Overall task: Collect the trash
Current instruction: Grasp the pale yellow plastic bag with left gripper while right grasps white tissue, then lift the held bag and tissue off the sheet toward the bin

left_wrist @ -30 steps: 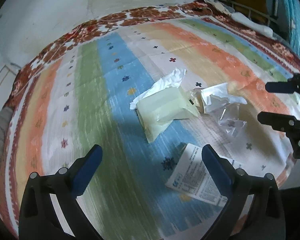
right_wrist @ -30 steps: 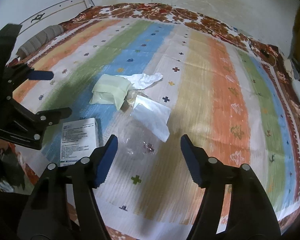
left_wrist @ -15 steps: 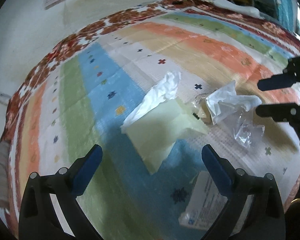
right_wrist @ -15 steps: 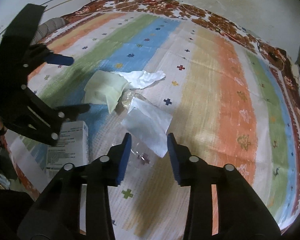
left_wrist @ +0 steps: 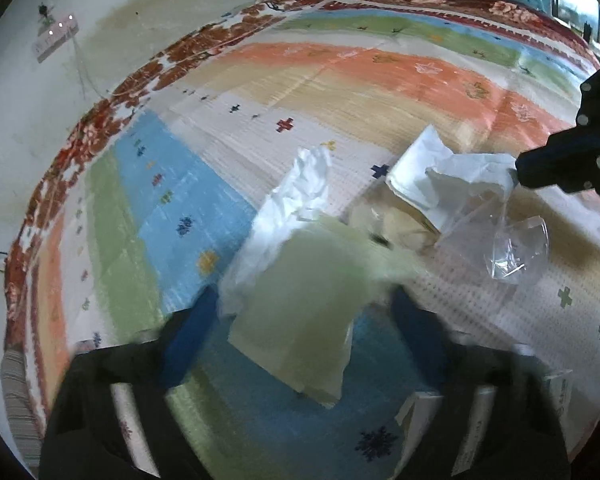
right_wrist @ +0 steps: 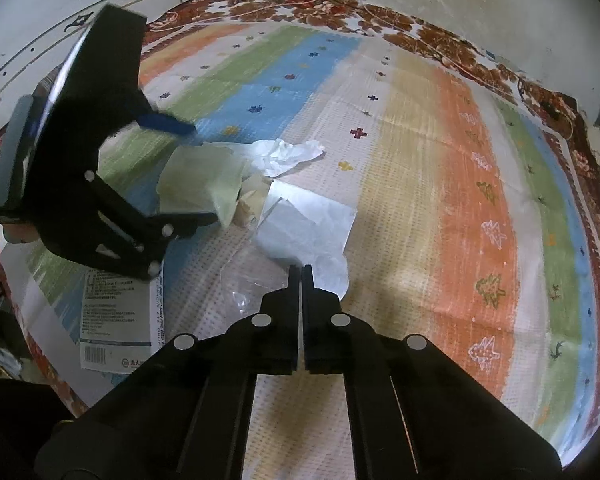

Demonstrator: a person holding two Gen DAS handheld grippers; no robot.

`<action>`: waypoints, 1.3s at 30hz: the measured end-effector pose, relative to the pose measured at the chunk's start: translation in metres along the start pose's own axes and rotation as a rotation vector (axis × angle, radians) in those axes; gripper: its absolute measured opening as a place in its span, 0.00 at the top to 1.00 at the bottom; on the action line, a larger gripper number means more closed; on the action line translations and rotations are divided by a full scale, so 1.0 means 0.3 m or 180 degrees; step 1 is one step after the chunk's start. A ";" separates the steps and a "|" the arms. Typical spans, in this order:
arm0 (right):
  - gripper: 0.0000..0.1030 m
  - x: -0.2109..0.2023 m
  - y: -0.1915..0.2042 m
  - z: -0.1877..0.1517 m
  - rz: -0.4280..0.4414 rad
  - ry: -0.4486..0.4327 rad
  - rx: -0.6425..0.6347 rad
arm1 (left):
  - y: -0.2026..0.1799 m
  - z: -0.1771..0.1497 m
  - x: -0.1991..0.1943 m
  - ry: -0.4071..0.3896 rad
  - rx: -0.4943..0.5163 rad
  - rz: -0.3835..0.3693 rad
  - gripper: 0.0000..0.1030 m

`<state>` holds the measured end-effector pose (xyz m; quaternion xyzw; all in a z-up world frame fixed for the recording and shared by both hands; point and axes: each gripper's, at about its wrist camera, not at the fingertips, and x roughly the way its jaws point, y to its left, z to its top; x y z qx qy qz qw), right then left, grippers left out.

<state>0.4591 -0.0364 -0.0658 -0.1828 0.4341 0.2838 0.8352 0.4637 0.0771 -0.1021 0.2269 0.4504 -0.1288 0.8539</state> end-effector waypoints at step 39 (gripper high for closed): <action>0.74 0.066 0.072 0.043 -0.0120 -0.0051 -0.0101 | 0.120 -0.153 -0.071 -0.0122 -0.1511 -0.0396 0.80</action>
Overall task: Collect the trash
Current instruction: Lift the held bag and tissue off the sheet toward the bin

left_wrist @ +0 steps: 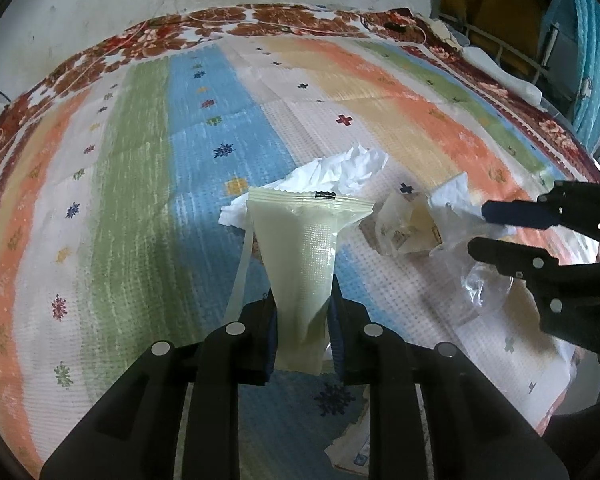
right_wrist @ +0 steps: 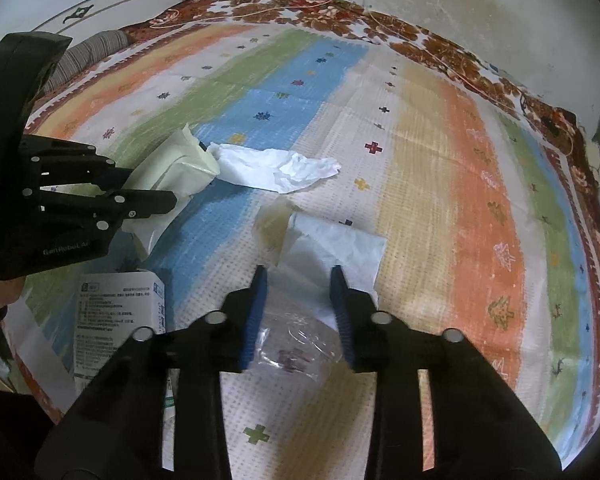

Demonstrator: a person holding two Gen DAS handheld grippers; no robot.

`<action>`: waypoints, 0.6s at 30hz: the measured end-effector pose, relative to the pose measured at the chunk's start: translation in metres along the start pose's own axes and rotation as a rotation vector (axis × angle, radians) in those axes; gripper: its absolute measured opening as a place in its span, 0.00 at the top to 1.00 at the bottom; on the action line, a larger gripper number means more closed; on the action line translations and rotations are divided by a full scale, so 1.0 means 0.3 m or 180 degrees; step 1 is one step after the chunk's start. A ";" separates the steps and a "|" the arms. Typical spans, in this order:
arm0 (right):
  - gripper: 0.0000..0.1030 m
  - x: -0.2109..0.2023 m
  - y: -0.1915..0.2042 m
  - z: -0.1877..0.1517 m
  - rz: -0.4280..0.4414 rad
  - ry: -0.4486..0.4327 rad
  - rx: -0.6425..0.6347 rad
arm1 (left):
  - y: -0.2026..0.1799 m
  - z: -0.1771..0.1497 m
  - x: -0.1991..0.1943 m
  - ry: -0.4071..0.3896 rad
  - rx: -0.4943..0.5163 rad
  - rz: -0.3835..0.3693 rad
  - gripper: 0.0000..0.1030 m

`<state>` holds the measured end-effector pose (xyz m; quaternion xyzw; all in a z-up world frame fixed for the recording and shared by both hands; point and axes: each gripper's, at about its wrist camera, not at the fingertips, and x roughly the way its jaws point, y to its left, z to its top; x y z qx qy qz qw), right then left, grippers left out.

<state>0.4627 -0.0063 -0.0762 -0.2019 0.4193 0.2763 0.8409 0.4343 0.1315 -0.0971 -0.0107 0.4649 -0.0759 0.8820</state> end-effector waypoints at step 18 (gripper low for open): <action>0.96 -0.125 -0.098 0.015 0.0319 -0.0161 0.0458 | -0.054 -0.001 -0.064 0.0078 0.0143 0.0169 0.80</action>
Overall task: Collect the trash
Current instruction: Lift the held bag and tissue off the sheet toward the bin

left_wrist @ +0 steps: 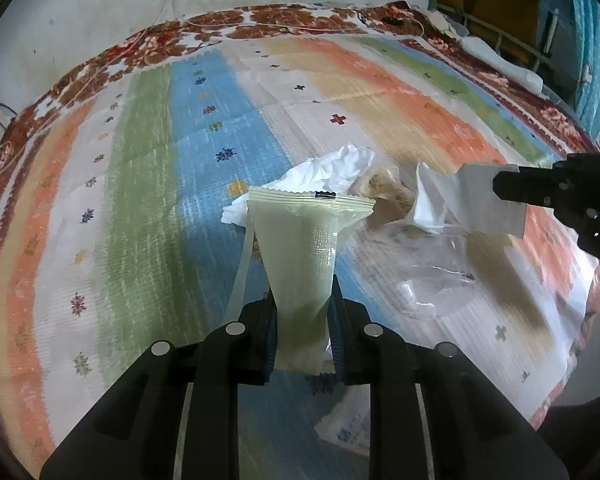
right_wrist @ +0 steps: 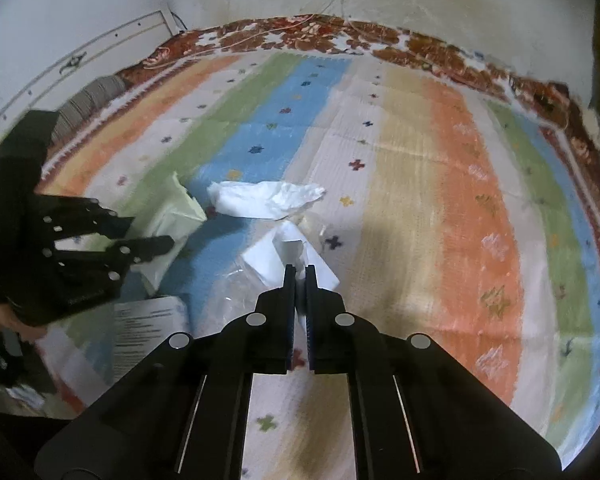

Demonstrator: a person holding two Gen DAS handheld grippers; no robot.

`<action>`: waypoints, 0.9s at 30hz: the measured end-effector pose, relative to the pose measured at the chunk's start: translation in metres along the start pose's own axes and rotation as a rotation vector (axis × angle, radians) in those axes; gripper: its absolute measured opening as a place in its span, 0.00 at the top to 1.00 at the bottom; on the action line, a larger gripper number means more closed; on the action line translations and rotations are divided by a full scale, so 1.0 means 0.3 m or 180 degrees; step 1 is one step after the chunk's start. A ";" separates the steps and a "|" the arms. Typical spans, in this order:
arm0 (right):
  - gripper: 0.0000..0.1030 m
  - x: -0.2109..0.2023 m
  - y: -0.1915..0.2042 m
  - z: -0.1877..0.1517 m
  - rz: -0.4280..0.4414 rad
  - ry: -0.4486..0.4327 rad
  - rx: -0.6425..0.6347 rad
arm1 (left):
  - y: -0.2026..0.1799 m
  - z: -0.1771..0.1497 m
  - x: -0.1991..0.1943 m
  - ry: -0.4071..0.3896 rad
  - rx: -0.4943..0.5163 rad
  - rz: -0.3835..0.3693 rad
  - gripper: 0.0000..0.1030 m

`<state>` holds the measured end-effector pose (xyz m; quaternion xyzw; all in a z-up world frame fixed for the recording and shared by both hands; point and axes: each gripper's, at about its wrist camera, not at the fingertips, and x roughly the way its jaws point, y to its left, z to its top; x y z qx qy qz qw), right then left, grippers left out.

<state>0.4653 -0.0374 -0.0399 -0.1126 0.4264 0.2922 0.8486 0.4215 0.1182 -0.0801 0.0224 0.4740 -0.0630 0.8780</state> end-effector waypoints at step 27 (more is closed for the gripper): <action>0.97 -0.377 0.113 -0.099 -0.0135 -0.0382 0.0035 | -0.087 -0.162 -0.361 0.0049 -0.0829 0.0073 0.80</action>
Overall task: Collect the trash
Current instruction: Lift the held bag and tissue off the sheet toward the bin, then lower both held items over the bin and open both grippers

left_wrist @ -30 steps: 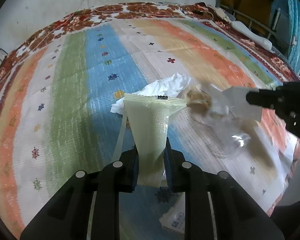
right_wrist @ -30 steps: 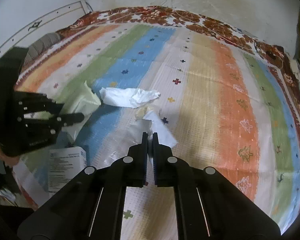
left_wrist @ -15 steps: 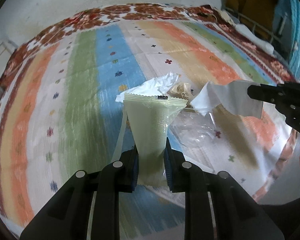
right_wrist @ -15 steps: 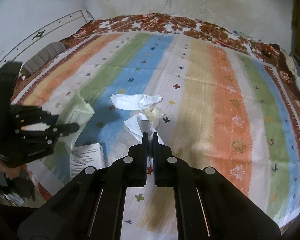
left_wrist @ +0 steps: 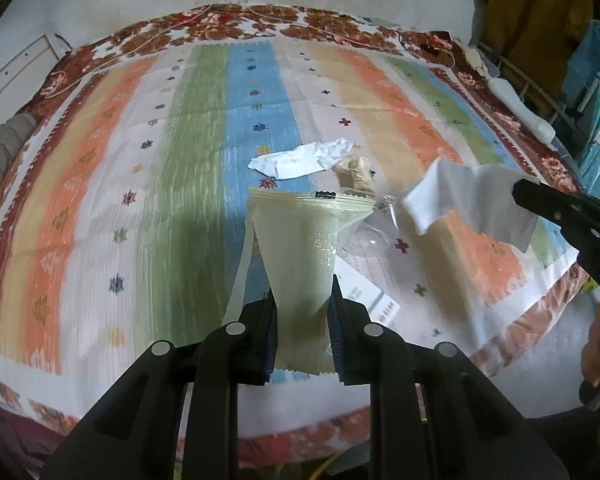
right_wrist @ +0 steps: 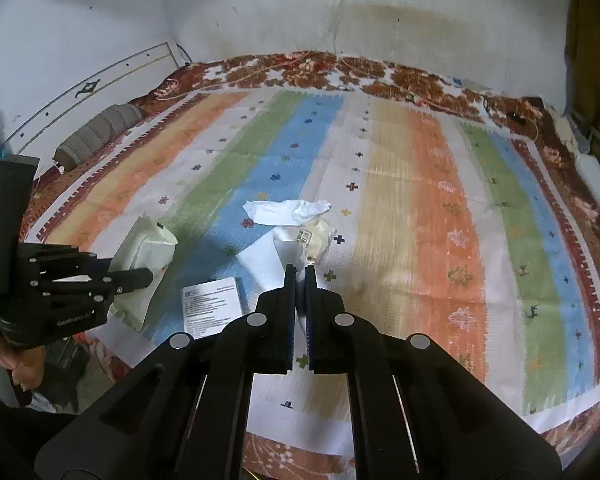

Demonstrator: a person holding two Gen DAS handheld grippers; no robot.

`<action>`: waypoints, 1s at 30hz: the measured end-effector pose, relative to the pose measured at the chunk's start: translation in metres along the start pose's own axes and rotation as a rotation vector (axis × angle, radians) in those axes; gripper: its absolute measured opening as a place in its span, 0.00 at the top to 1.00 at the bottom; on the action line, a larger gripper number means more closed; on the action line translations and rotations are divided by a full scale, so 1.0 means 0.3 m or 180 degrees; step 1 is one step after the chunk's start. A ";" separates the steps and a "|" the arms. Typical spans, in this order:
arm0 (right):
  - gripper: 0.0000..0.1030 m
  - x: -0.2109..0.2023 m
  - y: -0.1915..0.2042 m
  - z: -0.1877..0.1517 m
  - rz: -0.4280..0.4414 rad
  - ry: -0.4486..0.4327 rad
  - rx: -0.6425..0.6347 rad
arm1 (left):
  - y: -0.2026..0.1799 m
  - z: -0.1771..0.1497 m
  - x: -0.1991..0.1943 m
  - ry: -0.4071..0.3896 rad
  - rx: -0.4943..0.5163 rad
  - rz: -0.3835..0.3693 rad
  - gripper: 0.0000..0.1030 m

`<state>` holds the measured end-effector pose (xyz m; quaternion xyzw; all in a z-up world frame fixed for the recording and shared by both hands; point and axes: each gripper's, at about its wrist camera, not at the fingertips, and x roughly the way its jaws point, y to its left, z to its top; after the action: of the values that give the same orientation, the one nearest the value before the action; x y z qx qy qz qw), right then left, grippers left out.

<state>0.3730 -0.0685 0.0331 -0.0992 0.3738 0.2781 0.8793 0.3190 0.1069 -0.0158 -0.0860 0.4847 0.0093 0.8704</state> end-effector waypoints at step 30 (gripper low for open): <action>0.97 -0.328 0.125 -0.219 0.0190 -0.0275 0.0116 | -0.080 -0.200 -0.286 -0.0081 -0.0490 -0.0272 0.80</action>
<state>0.2567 -0.1034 0.0584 -0.0600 0.3433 0.3013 0.8876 0.2255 0.0797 0.0292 -0.1731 0.4673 0.0104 0.8669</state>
